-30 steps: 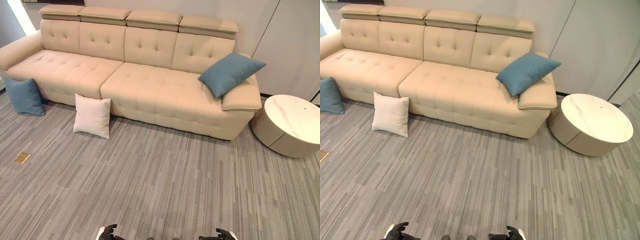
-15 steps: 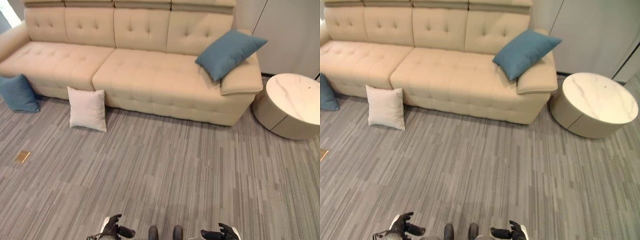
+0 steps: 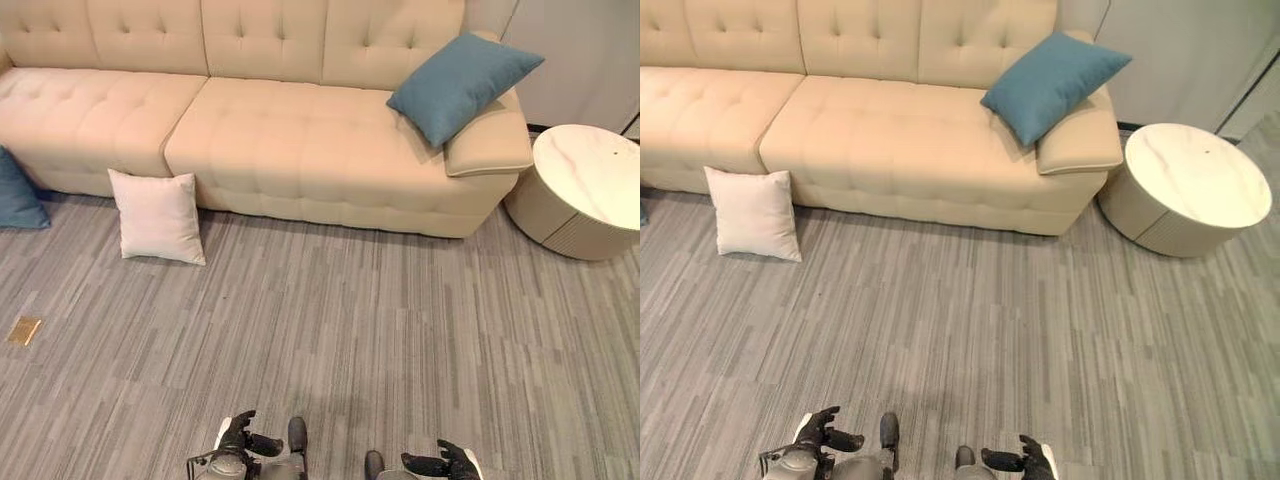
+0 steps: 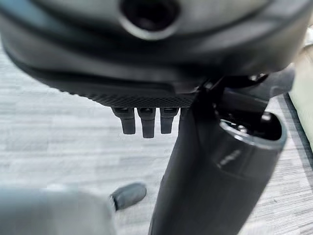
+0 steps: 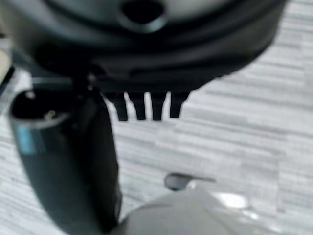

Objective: Pick up all the scattered cushions and arrange them neatly on the sofa.

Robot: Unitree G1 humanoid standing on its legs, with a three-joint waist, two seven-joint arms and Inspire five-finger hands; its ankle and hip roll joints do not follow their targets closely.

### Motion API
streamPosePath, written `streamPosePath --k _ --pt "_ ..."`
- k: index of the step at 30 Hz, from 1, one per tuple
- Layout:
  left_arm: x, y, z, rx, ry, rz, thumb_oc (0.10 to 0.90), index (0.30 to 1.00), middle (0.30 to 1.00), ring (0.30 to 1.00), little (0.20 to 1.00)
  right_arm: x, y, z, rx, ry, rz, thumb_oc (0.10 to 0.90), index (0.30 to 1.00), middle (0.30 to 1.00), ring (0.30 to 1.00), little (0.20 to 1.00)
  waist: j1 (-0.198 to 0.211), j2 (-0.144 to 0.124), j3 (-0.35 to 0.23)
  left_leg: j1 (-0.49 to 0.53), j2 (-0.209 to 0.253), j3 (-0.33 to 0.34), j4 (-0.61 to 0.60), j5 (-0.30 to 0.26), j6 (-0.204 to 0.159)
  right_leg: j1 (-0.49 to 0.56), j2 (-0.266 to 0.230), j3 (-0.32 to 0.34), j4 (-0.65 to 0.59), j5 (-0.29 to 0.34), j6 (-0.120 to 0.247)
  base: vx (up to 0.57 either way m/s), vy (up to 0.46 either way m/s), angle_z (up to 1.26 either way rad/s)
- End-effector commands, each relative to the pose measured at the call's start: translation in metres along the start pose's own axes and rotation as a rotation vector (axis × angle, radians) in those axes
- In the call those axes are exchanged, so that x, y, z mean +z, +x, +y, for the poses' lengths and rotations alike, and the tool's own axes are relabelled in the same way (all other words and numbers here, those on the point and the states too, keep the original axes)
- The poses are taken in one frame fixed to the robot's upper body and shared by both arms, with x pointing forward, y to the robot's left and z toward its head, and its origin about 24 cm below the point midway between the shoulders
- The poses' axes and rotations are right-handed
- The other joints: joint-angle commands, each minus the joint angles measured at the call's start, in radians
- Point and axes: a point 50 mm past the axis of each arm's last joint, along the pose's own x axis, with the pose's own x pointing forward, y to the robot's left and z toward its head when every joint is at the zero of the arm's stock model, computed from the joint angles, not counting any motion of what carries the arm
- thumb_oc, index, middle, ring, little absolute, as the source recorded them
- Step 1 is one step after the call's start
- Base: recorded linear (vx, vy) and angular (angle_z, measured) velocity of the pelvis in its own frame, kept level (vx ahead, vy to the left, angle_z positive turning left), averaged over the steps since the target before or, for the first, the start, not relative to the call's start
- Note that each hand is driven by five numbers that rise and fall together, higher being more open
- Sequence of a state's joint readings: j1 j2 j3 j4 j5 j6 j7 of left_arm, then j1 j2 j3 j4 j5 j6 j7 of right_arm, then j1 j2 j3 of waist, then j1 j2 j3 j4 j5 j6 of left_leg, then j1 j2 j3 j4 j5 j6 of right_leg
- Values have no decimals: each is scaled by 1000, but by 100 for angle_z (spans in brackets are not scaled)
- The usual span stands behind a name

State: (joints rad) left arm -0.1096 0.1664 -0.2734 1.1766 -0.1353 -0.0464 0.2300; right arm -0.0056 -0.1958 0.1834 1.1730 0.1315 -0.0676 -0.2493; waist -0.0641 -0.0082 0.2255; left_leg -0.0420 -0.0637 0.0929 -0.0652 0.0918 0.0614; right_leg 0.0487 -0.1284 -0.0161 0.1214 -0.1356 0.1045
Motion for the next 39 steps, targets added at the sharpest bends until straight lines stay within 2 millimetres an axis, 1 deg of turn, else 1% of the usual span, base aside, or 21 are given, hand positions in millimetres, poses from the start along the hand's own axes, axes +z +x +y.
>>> streamPosePath --k 1,4,5,7,8,9,10,12,15,19,21,22,23,24,27,29,30,32,34,37,39 --pt "-7 -2 1 13 38 -2 800 900 900 900 900 3 0 -2 9 -22 -32 800 900 900 900 900 22 -7 -21 -20 25 -33 117 -162 -7 -67 49 28 229 107 19 30 81 -34" --pt "-4 -1 5 27 32 -12 800 900 900 900 900 8 0 -3 6 -25 -56 800 900 900 900 900 21 3 -8 -2 28 -22 111 -176 8 -111 29 -1 311 140 28 103 123 -27" --pt "-2 0 7 34 21 -18 800 900 900 900 900 11 0 -2 12 -25 -67 800 900 900 900 900 22 14 -4 32 33 -14 97 -191 14 -151 5 -56 344 140 19 177 74 -17" --pt "-2 0 7 37 13 -17 800 900 900 900 900 12 1 -4 8 -28 -71 800 900 900 900 900 22 19 -3 55 36 -8 83 -199 11 -162 -11 -98 318 126 13 208 30 -32" --pt "-3 0 8 36 11 -12 800 900 900 900 900 15 2 -5 6 -41 -79 800 900 900 900 900 20 20 -5 88 44 4 66 -217 4 -176 -23 -158 227 94 4 160 -26 -49" --pt "-3 0 8 36 11 -12 800 900 900 900 900 15 2 -5 6 -41 -79 800 900 900 900 900 20 21 -3 90 45 4 66 -218 3 -173 -22 -159 226 94 4 337 -74 -71" --pt "-5 0 9 36 9 -2 800 900 900 900 900 18 3 -8 1 -56 -87 800 900 900 900 900 17 16 1 126 44 16 56 -238 -3 -206 -23 -209 116 118 8 281 -82 -52" --pt "-5 0 10 37 7 -1 800 900 900 900 900 19 3 -11 -4 -58 -89 800 900 900 900 900 11 12 3 147 42 18 48 -248 -8 -224 -20 -221 59 143 16 275 -79 -50" --pt "-4 1 10 33 27 -9 800 900 900 900 900 13 3 -14 -7 -62 -77 800 900 900 900 900 -12 9 9 188 35 -6 34 -262 -17 -238 14 -177 -12 166 23 227 -95 -12" --pt "-3 0 3 15 37 -8 800 900 900 900 900 2 2 -15 -14 -37 -30 800 900 900 900 900 -27 14 -16 196 60 -14 64 -261 -54 -183 50 -170 -61 163 -15 265 -199 20" --pt "-1 -1 -6 -28 46 -23 800 900 900 900 900 31 7 -19 -45 -27 -114 800 900 900 900 900 -10 18 -11 115 97 -4 268 -189 -113 -112 69 -183 -101 140 -52 175 -260 7" --pt "0 -2 -8 -32 43 -26 800 900 900 900 900 32 7 -18 -45 -24 -123 800 900 900 900 900 -8 11 -5 66 108 -2 362 -159 -124 -94 69 -183 -110 131 -67 77 -144 34" --pt "0 -2 -8 -32 43 -26 800 900 900 900 900 32 7 -18 -45 -24 -123 800 900 900 900 900 -8 11 -6 65 109 -3 363 -159 -124 -95 70 -184 -110 131 -67 118 -194 34" --pt "6 -1 -11 -32 44 -40 800 900 900 900 900 35 7 -18 -45 -27 -129 800 900 900 900 900 1 -1 14 3 125 -5 502 -108 -135 -60 77 -176 -119 114 -95 151 -178 20" --pt "6 -1 -11 -33 47 -39 800 900 900 900 900 34 8 -21 -51 -23 -118 800 900 900 900 900 5 -10 20 -27 145 13 544 -104 -129 -30 80 -180 -129 96 -106 184 -117 5" --pt "4 -1 -11 -33 41 -30 800 900 900 900 900 32 8 -23 -53 -27 -109 800 900 900 900 900 14 -15 18 -62 132 26 495 -142 -113 -5 76 -178 -139 82 -100 228 -26 -4" --pt "-1 -2 -11 -36 45 -15 800 900 900 900 900 30 8 -24 -53 -31 -100 800 900 900 900 900 25 -18 14 -79 115 36 404 -185 -99 26 76 -175 -155 66 -86 254 -1 0" --pt "-7 -3 -11 -40 60 3 800 900 900 900 900 27 8 -24 -54 -32 -92 800 900 900 900 900 32 -10 5 -104 105 41 269 -153 -99 46 86 -173 -165 54 -77 294 16 6" --pt "-11 -4 -11 -43 69 14 800 900 900 900 900 26 8 -23 -53 -29 -87 800 900 900 900 900 45 4 3 -123 89 34 156 -82 -104 78 106 -162 -175 40 -71 229 26 16" --pt "-13 -4 -11 -40 54 23 800 900 900 900 900 24 7 -19 -47 -26 -80 800 900 900 900 900 67 9 7 -151 68 8 94 -34 -107 115 126 -126 -176 22 -69 260 47 -7" --pt "-20 -5 -10 -32 26 50 800 900 900 900 900 21 7 -16 -36 -24 -69 800 900 900 900 900 71 2 -6 -140 56 -8 104 -43 -94 129 120 -112 -170 12 -63 323 101 -47"
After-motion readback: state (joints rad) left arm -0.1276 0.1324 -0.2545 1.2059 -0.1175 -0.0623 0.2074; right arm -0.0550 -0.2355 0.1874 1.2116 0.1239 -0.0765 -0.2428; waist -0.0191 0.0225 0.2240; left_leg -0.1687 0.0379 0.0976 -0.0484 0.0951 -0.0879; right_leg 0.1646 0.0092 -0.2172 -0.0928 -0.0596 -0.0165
